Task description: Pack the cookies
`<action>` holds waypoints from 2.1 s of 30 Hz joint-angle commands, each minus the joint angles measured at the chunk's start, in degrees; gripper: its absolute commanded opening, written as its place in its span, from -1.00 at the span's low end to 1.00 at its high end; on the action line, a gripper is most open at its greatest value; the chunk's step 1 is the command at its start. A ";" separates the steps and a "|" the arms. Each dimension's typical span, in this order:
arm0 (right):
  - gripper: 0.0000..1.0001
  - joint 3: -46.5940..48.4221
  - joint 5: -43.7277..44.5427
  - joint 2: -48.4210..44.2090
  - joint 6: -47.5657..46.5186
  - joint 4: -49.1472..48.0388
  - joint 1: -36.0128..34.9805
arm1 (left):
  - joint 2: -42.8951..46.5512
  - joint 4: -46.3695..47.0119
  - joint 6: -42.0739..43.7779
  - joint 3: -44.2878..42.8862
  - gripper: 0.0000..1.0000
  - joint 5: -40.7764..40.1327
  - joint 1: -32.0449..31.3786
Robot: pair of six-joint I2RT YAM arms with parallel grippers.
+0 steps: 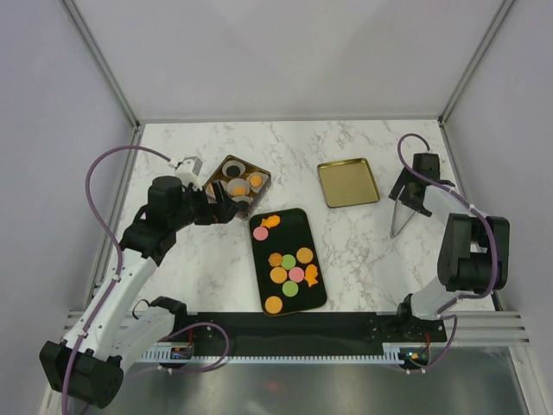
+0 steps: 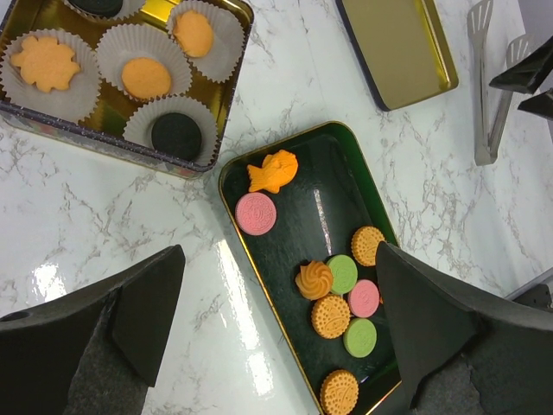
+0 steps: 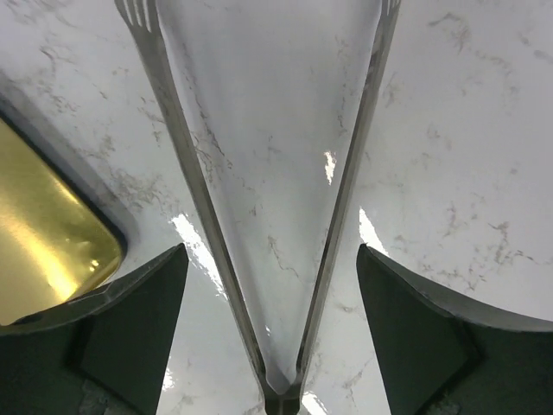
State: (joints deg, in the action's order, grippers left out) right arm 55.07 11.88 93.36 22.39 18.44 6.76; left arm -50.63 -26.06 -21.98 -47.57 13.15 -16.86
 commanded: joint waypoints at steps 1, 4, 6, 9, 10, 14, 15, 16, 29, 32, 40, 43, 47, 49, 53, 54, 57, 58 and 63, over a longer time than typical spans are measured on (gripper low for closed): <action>0.76 0.92 2.18 -6.60 1.07 1.07 0.27 | -0.34 2.07 -1.14 -0.24 1.00 1.18 -0.19; 0.78 2.32 0.52 -9.94 0.72 2.22 0.18 | -0.35 1.98 -1.14 -0.33 0.99 1.18 -0.19; 0.74 4.60 -2.02 -9.96 0.29 1.69 -0.87 | -0.43 2.07 -1.14 -0.33 1.00 1.18 -0.28; 0.60 11.53 -2.13 -4.71 -1.47 2.74 -5.52 | -0.34 1.98 -1.23 -0.42 0.99 1.18 -0.19; 0.56 13.47 -2.04 -2.94 -2.17 3.01 -6.49 | -0.26 1.98 -1.31 -0.50 0.99 1.01 -0.19; 0.33 24.09 -3.00 7.78 -3.84 4.50 -11.51 | 0.09 1.90 -1.49 -1.29 0.99 0.57 -0.19; 0.28 25.69 -3.26 11.89 -4.37 4.85 -12.12 | 0.18 1.89 -1.66 -1.38 1.00 0.56 -0.10; 0.20 27.18 -4.05 13.84 -4.46 5.38 -12.21 | 0.27 1.81 -1.84 -1.56 0.99 0.30 -0.10; -0.03 36.08 -2.56 26.78 -8.86 8.81 -12.04 | -0.52 1.98 -2.90 -2.09 0.99 -0.05 -0.19; -0.04 35.81 -2.47 27.31 -9.03 8.98 -12.13 | -0.87 1.98 -3.07 -2.09 0.99 0.21 -0.19; -0.03 33.62 -2.12 24.94 -9.03 8.46 -12.13 | -1.66 2.16 -2.98 -2.00 1.00 0.12 -0.19; -0.03 32.91 -1.95 23.19 -8.95 8.28 -12.13 | -1.75 2.16 -2.98 -1.82 1.00 0.04 -0.19; -0.02 32.91 -0.72 22.74 -8.95 8.11 -11.78 | -1.93 2.16 -2.81 -1.91 0.99 -0.14 -0.19; -0.02 32.65 -1.07 22.74 -8.86 8.11 -11.42 | -1.93 2.16 -2.72 -1.82 1.00 -0.23 -0.19; -0.02 31.95 -1.77 22.48 -8.94 7.84 -10.37 | -1.93 2.16 -2.63 -1.74 0.99 -0.23 -0.10; -0.02 31.60 -2.12 22.13 -9.03 7.58 -10.37 | -2.19 2.16 -2.63 -1.82 0.99 -0.31 -0.10; -0.02 30.54 -2.91 21.42 -9.12 6.79 -10.10 | -2.37 2.25 -2.72 -1.82 1.00 -0.14 -0.10; -0.01 30.28 -3.26 21.25 -9.12 6.70 -9.84 | -2.45 2.16 -2.72 -1.82 0.99 -0.05 -0.19; -0.01 28.17 -8.89 18.97 -8.16 4.24 -9.23 | -2.63 2.16 -2.63 -1.65 1.00 -0.05 -0.10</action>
State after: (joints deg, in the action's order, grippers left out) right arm 83.92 6.20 116.64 14.11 25.58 -2.74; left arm -53.06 -26.00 -23.75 -47.62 13.04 -16.91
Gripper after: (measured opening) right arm 0.493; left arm 0.995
